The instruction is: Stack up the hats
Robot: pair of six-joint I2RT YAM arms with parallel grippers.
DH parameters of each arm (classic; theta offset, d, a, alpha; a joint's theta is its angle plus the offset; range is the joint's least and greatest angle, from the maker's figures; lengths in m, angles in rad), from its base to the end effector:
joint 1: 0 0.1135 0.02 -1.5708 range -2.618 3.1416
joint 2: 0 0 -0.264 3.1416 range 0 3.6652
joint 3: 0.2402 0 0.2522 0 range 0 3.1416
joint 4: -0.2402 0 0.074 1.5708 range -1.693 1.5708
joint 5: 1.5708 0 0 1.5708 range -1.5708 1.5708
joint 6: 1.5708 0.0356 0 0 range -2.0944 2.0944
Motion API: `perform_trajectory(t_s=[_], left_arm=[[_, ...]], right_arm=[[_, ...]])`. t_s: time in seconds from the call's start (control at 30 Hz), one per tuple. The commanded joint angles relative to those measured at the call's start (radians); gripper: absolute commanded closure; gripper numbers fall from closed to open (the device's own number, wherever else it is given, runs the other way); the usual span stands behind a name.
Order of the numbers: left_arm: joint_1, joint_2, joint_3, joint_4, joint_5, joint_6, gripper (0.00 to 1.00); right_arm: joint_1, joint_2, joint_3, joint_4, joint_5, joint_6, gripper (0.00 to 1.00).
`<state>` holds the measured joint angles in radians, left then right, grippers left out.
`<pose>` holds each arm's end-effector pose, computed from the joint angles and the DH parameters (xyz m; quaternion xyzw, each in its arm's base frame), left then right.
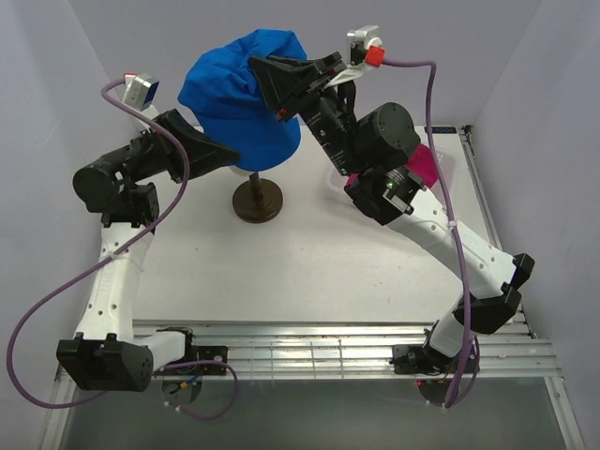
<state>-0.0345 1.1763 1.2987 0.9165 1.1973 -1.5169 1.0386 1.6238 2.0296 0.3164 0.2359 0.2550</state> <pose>0.1972 -0.0400 0.5217 0.2545 0.5273 -0.6639 0.4653 0.1680 0.2688 0.6008 -0.0570 0.4188 0.5067 0.7514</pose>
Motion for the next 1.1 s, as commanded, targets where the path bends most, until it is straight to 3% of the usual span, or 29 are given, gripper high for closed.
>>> perform_trajectory(t_s=[0.0,0.03,0.07,0.13,0.17,0.2,0.23,0.33,0.4,0.47,0.53,0.57,0.7,0.8,0.87,0.93,1.07], left_arm=[[0.015,-0.029,0.010,-0.264,0.024,0.075,1.00],[0.016,-0.029,0.008,-0.275,0.024,0.070,1.00],[0.019,-0.030,0.014,-0.298,0.024,0.069,1.00],[0.028,-0.027,0.039,-0.306,0.024,0.069,1.00],[0.028,-0.026,0.050,-0.307,0.024,0.075,1.00],[0.030,-0.024,0.060,-0.308,0.022,0.078,1.00],[0.031,-0.020,0.069,-0.308,0.019,0.081,1.00],[0.033,-0.007,0.093,-0.308,0.004,0.064,1.00],[0.033,0.008,0.103,-0.297,-0.005,0.041,1.00],[0.033,0.023,0.122,-0.291,-0.011,0.038,1.00],[0.071,0.034,0.155,-0.278,-0.021,0.023,1.00],[0.073,0.040,0.168,-0.271,-0.022,0.018,1.00],[0.091,0.060,0.192,-0.251,-0.038,-0.018,1.00],[0.107,0.063,0.198,-0.242,-0.039,-0.031,1.00],[0.110,0.062,0.195,-0.237,-0.038,-0.039,1.00],[0.111,0.059,0.192,-0.235,-0.036,-0.039,1.00],[0.111,0.051,0.183,-0.226,-0.035,-0.055,1.00]], right_arm=[[-0.023,-0.054,-0.026,0.024,0.102,-0.150,0.68],[-0.034,-0.051,-0.011,-0.044,0.103,-0.169,0.60],[-0.043,-0.045,0.006,-0.081,0.097,-0.187,0.44],[-0.066,-0.053,0.018,-0.138,0.060,-0.294,0.30],[-0.071,-0.077,0.003,-0.160,0.010,-0.340,0.11],[-0.071,-0.097,-0.044,-0.165,-0.007,-0.386,0.04],[-0.072,-0.116,-0.069,-0.169,-0.018,-0.455,0.10],[-0.075,-0.195,-0.144,-0.198,-0.039,-0.554,0.11],[-0.075,-0.270,-0.186,-0.238,-0.134,-0.672,0.10],[-0.072,-0.376,-0.314,-0.240,-0.325,-0.781,0.07],[-0.066,-0.451,-0.425,-0.206,-0.401,-0.951,0.05],[-0.058,-0.516,-0.548,-0.167,-0.397,-1.000,0.03],[0.009,-0.567,-0.726,-0.034,-0.354,-1.326,0.00],[0.136,-0.497,-0.743,0.054,-0.180,-1.512,0.00],[0.181,-0.408,-0.746,0.237,-0.051,-1.681,0.00],[0.199,-0.349,-0.709,0.341,-0.021,-1.735,0.01],[0.199,-0.213,-0.588,0.329,0.007,-1.760,0.00]])
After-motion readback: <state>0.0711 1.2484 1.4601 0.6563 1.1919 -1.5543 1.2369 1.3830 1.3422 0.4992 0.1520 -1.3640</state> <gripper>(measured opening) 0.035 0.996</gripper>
